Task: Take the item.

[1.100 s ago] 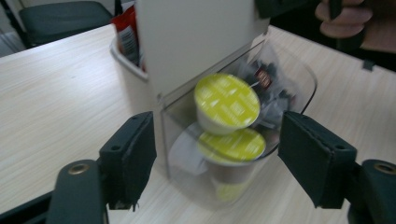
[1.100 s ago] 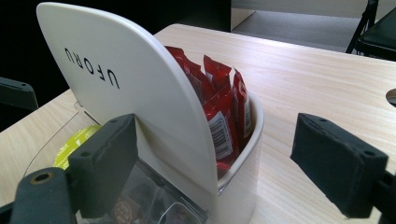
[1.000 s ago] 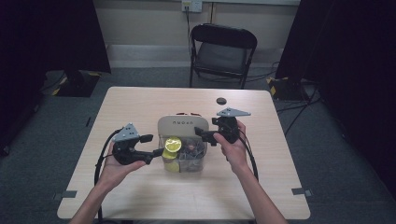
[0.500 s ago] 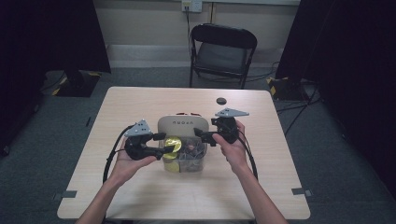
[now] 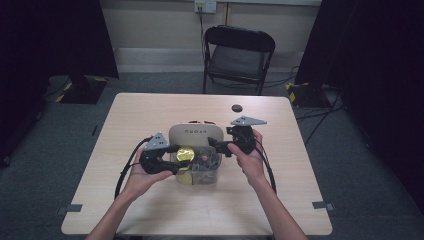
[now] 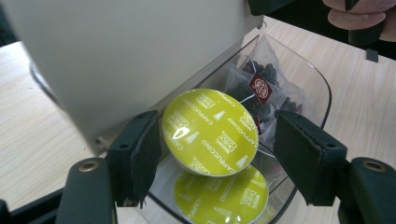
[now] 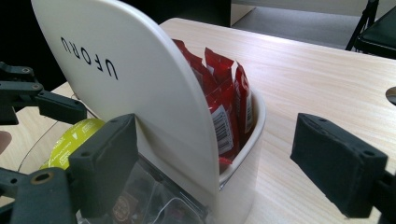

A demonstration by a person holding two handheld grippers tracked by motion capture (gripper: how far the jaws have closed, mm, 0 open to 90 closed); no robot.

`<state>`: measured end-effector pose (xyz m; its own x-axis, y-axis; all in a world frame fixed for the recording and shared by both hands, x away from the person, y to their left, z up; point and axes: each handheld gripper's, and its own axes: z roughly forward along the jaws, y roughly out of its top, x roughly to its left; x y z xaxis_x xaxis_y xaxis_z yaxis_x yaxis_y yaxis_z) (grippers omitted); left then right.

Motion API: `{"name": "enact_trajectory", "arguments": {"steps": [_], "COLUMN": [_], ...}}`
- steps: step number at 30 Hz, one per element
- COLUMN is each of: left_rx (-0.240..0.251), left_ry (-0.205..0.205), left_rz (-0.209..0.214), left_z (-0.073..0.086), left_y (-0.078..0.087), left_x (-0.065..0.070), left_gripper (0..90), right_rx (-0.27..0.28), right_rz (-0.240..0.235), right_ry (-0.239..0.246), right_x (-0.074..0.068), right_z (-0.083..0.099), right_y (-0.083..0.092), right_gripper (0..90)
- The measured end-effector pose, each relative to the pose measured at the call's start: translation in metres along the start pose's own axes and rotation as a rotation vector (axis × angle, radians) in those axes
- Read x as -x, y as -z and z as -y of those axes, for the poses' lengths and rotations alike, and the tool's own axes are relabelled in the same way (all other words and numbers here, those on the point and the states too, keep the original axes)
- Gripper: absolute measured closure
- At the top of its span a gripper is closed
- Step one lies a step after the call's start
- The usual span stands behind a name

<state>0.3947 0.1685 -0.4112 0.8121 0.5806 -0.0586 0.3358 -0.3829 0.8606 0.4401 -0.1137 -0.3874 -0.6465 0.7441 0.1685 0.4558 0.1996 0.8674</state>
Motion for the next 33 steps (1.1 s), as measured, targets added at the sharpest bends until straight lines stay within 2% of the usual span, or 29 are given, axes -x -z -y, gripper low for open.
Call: {"name": "enact_trajectory", "arguments": {"steps": [7, 9, 10, 13, 14, 18, 33], "left_rx": [-0.006, -0.027, -0.018, -0.03, -0.032, -0.017, -0.009], "left_ry": [-0.004, -0.009, -0.004, 0.001, -0.006, 0.009, 0.005], "left_rz": [0.011, 0.011, 0.023, 0.031, 0.022, 0.035, 0.032], "left_z": [0.002, 0.002, 0.003, 0.003, 0.004, 0.004, 0.004], "left_y": [-0.006, -0.007, -0.009, -0.011, -0.012, -0.011, -0.01], "left_x": [0.003, 0.003, 0.003, 0.003, 0.003, 0.001, 0.0], "left_gripper": [33.5, 33.8, 34.3, 35.1, 34.9, 36.5, 37.9], "right_rx": [-0.005, -0.005, -0.005, -0.005, -0.005, -0.006, -0.008], "right_rz": [-0.001, -0.003, -0.002, -0.002, -0.003, -0.003, -0.006], "right_ry": [-0.004, -0.006, -0.005, -0.004, -0.005, -0.005, -0.006], "right_x": [0.0, 0.0, 0.0, 0.0, 0.0, 0.0, 0.0], "right_z": [0.002, 0.002, 0.002, 0.002, 0.002, 0.002, 0.003], "right_y": [-0.001, -0.001, -0.001, -0.001, -0.001, -0.001, -0.002], "right_gripper": [13.9, 13.9, 13.9, 13.9, 13.9, 13.9, 13.9]}}
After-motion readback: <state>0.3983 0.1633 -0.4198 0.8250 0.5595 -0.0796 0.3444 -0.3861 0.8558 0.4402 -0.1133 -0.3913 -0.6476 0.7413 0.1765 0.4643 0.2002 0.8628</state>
